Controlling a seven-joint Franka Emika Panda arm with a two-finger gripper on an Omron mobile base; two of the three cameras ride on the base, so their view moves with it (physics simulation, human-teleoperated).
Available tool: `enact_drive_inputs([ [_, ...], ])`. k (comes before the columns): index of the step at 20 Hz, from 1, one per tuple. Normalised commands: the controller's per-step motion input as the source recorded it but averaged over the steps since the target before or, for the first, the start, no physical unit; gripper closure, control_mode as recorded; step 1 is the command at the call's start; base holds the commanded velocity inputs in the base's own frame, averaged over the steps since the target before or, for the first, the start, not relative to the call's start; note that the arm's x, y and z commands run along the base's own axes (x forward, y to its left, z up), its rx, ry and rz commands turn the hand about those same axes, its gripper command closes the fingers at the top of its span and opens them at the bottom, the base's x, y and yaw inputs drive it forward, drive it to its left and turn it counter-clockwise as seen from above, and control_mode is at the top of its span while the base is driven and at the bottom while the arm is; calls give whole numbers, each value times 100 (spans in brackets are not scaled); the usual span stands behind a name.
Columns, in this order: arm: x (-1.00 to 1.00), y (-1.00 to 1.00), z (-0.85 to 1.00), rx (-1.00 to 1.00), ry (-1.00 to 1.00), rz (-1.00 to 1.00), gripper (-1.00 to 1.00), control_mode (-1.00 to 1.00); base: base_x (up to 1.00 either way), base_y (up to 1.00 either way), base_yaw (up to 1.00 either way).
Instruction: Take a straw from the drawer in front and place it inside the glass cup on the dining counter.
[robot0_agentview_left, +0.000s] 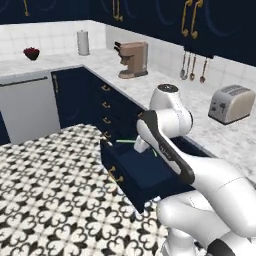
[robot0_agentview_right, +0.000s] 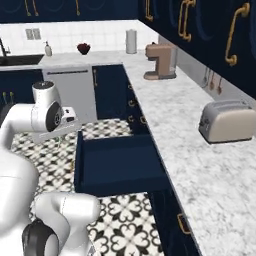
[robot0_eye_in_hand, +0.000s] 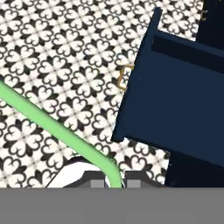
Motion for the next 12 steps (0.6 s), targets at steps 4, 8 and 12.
enact_drive_inputs([
  [4, 0, 0, 0, 0, 0, 0, 100, 100, -32, 95, 77],
  [8, 0, 0, 0, 0, 0, 0, 100, 100, -18, 99, 76],
  [12, 0, 0, 0, 0, 0, 0, 100, 100, -11, 99, 73],
])
